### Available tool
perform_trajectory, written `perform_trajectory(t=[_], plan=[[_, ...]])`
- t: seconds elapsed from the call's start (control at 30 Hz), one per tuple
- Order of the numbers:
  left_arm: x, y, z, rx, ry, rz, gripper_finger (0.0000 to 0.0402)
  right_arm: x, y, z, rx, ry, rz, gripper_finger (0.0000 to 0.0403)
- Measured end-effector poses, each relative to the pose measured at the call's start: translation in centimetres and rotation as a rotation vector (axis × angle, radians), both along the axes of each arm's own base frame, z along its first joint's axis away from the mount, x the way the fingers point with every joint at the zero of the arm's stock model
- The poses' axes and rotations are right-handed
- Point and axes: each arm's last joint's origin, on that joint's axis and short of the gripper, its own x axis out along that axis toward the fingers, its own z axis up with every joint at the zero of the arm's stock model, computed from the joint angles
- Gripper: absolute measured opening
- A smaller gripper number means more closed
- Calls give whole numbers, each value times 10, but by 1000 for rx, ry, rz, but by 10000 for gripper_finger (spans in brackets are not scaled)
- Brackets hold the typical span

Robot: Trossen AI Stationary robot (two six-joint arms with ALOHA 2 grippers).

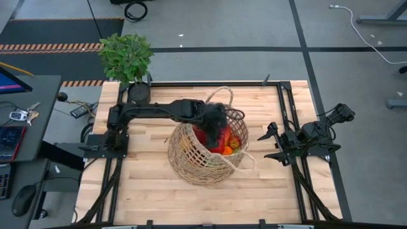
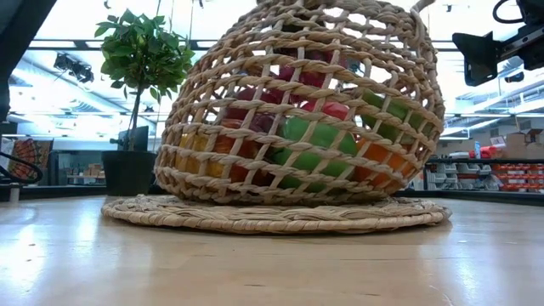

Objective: Build produce basket
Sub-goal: Put the violet grape into the brown basket, then return to Home Position

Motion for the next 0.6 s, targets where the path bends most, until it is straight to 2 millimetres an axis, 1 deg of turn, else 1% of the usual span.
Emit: perform_trajectory(t=[0.07, 0.13, 0.23, 0.3, 0.43, 0.5, 0.6], plan=[[1, 0, 16, -31, -56, 40, 309, 0, 0, 0, 0, 0, 0, 350], [1, 3, 38, -52, -130, 72, 333, 0, 0, 0, 0, 0, 0, 350], [-3, 9, 69, -46, -224, 84, 348, 0, 0, 0, 0, 0, 0, 350], [-8, 12, 83, -20, -255, 82, 347, 0, 0, 0, 0, 0, 0, 350], [-24, 13, 95, 84, -236, 77, 331, 0, 0, 0, 0, 0, 0, 350], [-32, 12, 98, 124, -232, 72, 318, 0, 0, 0, 0, 0, 0, 350], [-42, 11, 97, 135, -249, 69, 296, 0, 0, 0, 1, -2, 0, 350]])
